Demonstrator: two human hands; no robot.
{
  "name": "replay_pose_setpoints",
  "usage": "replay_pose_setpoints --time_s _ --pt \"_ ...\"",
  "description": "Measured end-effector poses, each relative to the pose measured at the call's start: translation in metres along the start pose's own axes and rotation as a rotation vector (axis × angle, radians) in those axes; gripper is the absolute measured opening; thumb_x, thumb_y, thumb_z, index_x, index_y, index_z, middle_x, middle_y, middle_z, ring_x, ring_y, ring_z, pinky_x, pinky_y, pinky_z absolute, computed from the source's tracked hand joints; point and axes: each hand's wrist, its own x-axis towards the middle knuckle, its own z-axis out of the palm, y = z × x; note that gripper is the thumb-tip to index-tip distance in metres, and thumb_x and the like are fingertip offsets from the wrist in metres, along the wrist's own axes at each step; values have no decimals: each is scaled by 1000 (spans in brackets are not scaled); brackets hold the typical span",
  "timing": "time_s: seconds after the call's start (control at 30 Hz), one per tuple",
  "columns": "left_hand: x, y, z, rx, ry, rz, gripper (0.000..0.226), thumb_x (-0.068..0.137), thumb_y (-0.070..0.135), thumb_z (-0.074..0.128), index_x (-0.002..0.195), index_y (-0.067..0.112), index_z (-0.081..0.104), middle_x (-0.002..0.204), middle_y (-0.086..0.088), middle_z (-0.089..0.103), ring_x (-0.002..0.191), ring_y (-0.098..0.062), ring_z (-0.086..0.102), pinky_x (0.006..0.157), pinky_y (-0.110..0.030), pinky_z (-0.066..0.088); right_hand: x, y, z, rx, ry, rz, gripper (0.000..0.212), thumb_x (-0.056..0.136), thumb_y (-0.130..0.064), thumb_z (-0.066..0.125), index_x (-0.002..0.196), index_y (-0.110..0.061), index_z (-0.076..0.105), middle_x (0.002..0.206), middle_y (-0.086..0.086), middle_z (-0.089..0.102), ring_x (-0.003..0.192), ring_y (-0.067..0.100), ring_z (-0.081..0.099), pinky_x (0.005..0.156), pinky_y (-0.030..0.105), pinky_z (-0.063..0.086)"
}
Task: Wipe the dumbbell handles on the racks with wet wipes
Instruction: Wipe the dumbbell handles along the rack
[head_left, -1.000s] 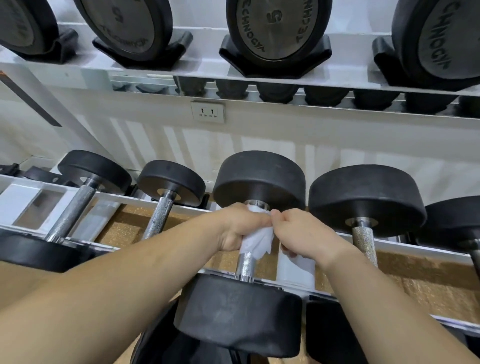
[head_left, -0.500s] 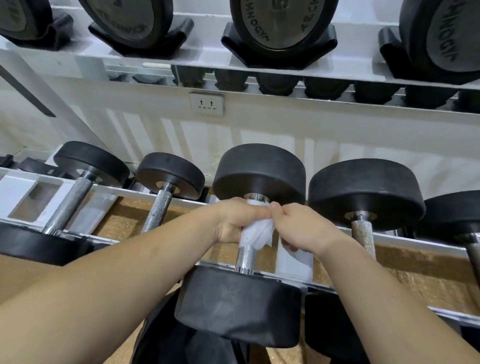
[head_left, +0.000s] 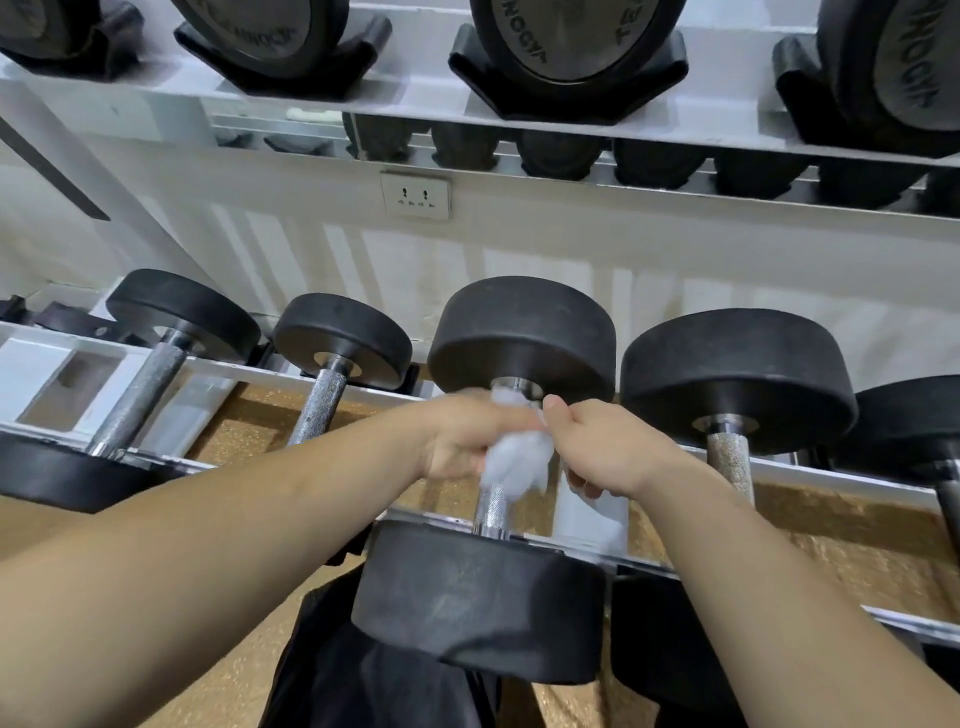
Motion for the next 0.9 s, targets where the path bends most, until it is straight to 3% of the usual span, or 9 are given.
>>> replay_pose_setpoints --time_s 0.13,0.2,0.33,0.43,0.5,0.57,0.63,0.77,0.9 --pt "5 -2 9 -55 138 73 23 91 10 72 111 1 66 92 -17 76 88 -28 76 78 -40 60 1 -1 -3 8 71 2 64 105 -54 15 79 -19 62 77 7 72 77 24 68 90 46 56" --pt "-8 -16 12 22 84 12 22 94 11 68 115 4 65 91 -15 76 86 -26 75 77 -39 61 0 -2 -3 -2 58 14 68 105 -54 16 80 -14 65 76 9 75 73 23 70 84 43 57" --pt "-39 -23 3 379 1 -65 38 85 32 79 118 14 70 109 -8 78 103 -23 74 96 -42 58 -5 -3 -2 -28 17 28 68 105 -55 18 83 -12 66 76 10 77 66 23 71 74 37 57" --pt "-67 -8 -1 720 69 -45 22 95 39 71 103 19 71 88 -1 71 74 -15 66 67 -24 54 -4 -4 0 -16 -1 31 67 104 -56 18 87 -12 66 74 9 77 61 20 68 73 37 58" --pt "-82 0 -9 867 287 51 19 100 38 62 101 19 67 92 1 70 83 -14 66 71 -23 50 -1 -5 1 20 -26 28 70 103 -56 17 90 -8 67 73 11 76 59 21 66 69 35 55" --pt "-90 0 -17 593 364 146 28 98 38 65 114 16 68 104 -1 76 97 -16 72 90 -31 56 0 -8 1 70 -41 14 71 103 -57 17 87 -8 66 71 13 76 57 22 64 67 34 54" --pt "-94 -1 -9 360 308 185 24 101 30 64 117 13 69 105 -3 79 101 -19 75 98 -37 56 -1 -9 0 109 -38 4 68 104 -56 18 84 -10 63 67 12 74 56 22 63 68 35 55" --pt "-63 1 19 224 339 117 28 102 27 60 121 7 63 115 -11 75 106 -23 73 99 -39 57 -3 -10 -2 140 -15 25 69 104 -55 18 85 -8 65 66 12 72 59 24 63 75 40 59" --pt "-35 0 34 266 365 41 40 85 17 64 123 3 63 113 -26 70 105 -37 71 100 -53 55 -5 -12 -4 156 55 32 65 102 -51 16 68 -13 56 62 13 72 54 26 63 73 41 59"
